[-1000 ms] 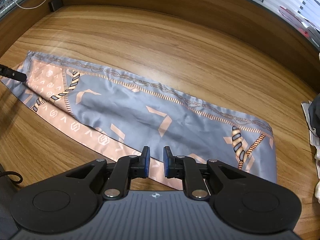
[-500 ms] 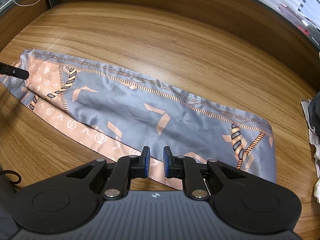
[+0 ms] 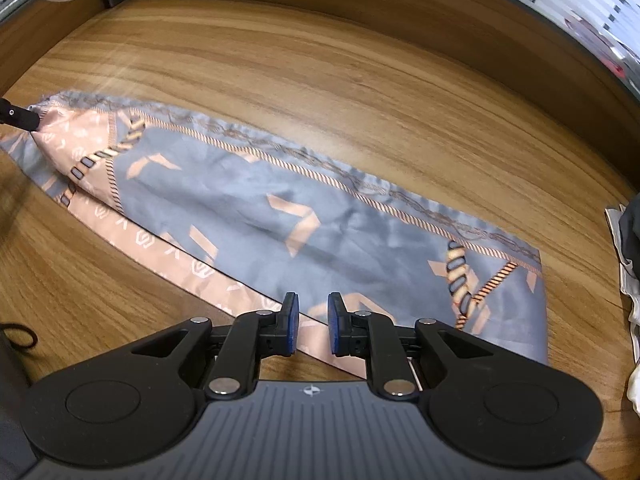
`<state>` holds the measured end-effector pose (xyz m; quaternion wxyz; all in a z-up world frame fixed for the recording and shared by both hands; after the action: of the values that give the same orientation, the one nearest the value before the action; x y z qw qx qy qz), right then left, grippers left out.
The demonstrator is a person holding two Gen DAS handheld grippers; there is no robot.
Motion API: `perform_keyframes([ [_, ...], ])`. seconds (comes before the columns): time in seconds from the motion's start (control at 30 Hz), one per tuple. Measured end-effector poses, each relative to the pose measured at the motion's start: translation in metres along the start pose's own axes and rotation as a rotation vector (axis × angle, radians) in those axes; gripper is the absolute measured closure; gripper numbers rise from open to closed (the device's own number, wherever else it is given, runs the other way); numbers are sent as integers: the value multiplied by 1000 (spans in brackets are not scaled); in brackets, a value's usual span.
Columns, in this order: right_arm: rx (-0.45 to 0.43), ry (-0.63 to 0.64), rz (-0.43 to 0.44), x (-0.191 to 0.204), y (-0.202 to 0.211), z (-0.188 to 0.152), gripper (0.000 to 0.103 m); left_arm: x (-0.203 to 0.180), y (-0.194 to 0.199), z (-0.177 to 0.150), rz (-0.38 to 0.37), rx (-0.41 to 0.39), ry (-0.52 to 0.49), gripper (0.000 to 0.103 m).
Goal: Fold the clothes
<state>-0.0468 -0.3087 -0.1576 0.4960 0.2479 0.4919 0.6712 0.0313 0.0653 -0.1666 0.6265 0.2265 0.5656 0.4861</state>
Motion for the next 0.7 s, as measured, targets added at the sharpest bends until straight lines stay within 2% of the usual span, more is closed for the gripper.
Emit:
perform_keyframes([
  [0.17,15,36,-15,-3,-4,-5,82,17,-10,-6,122,30,1,101],
  [0.37,42,-2,-61,-20,-5,-18,80,19,-11,-7,165,19,24,101],
  [0.47,58,-101,-108,-39,-2,-33,80,16,-13,-9,175,14,20,101],
  [0.7,62,-479,-175,-86,13,-86,76,18,-14,-6,184,16,22,100],
])
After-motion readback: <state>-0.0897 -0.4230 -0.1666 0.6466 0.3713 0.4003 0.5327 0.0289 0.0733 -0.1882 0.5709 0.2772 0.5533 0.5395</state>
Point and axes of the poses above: each gripper's, at about its wrist camera, not at the fingertips, and y roughly against the way its jaws point, x to its left, z to its top, the point moved 6 cm from there along -y, roughly the way its jaws point, and after that the axes turned 15 degrees about y, right-handed, at the moved point
